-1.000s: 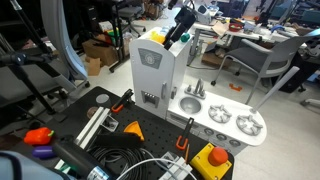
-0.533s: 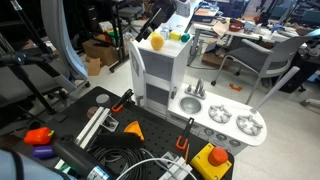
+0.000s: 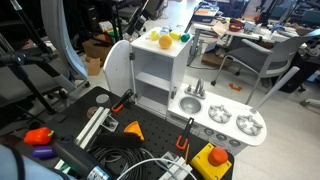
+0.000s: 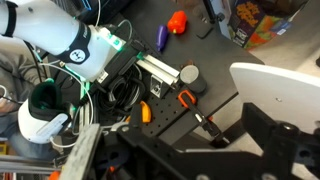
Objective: Open the cupboard
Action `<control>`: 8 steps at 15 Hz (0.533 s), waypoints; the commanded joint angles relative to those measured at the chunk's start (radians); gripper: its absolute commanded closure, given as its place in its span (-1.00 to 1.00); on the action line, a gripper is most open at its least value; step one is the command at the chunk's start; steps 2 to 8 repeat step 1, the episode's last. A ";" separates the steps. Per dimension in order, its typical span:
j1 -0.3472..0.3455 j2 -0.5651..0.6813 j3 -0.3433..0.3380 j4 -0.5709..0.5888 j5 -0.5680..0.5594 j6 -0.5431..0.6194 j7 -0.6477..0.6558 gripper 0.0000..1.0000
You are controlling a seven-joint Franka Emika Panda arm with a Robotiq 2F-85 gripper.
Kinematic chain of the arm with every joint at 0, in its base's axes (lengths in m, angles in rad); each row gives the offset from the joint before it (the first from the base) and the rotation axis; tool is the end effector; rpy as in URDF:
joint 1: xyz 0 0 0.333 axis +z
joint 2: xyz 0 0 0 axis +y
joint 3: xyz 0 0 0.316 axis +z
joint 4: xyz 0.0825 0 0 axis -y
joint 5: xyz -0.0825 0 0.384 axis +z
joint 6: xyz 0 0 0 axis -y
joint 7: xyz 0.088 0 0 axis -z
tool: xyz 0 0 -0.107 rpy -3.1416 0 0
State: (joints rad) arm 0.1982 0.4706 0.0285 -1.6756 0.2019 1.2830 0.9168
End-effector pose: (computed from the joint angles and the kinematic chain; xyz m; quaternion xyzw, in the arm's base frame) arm 0.5414 0.1498 0.3037 0.8454 -0.3178 -0.4073 0.1358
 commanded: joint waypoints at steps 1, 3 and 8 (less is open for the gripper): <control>0.000 0.000 -0.001 0.003 0.001 -0.004 0.000 -1.00; 0.000 0.000 -0.001 0.003 0.001 -0.004 0.000 -1.00; 0.000 0.000 -0.001 0.003 0.001 -0.004 0.000 -1.00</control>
